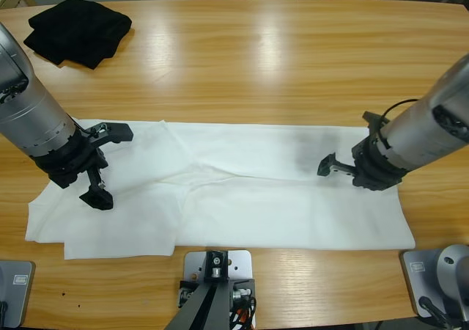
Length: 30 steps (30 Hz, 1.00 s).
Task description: Fold clothes
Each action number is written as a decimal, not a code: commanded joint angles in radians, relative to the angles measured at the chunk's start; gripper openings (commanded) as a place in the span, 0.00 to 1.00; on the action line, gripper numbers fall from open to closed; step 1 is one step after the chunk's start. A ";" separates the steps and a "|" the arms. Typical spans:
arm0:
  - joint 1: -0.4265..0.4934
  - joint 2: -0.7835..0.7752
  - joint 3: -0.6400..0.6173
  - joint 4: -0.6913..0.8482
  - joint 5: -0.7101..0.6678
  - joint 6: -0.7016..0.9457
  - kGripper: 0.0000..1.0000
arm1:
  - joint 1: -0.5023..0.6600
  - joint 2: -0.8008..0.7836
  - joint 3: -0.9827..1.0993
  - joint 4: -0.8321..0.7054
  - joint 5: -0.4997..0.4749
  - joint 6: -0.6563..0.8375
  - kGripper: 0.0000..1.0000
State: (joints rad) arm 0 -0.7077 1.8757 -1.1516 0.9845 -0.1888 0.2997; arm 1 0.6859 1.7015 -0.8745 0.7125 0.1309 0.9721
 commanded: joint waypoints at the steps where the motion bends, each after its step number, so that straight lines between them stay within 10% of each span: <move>1: 0.019 0.074 0.010 -0.012 0.006 0.022 1.00 | 0.010 0.099 0.008 -0.004 0.029 0.062 1.00; 17: 0.029 0.046 0.015 -0.008 -0.004 0.015 0.99 | -0.060 0.227 -0.080 -0.051 -0.045 -0.174 1.00; 30: 0.027 0.023 0.013 -0.006 -0.005 0.012 0.99 | -0.083 0.088 -0.332 0.228 -0.138 -0.380 1.00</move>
State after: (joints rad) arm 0 -0.6862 1.8977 -1.1517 0.9844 -0.1889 0.3116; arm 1 0.6186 1.9012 -1.1182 0.8068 0.0152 0.6169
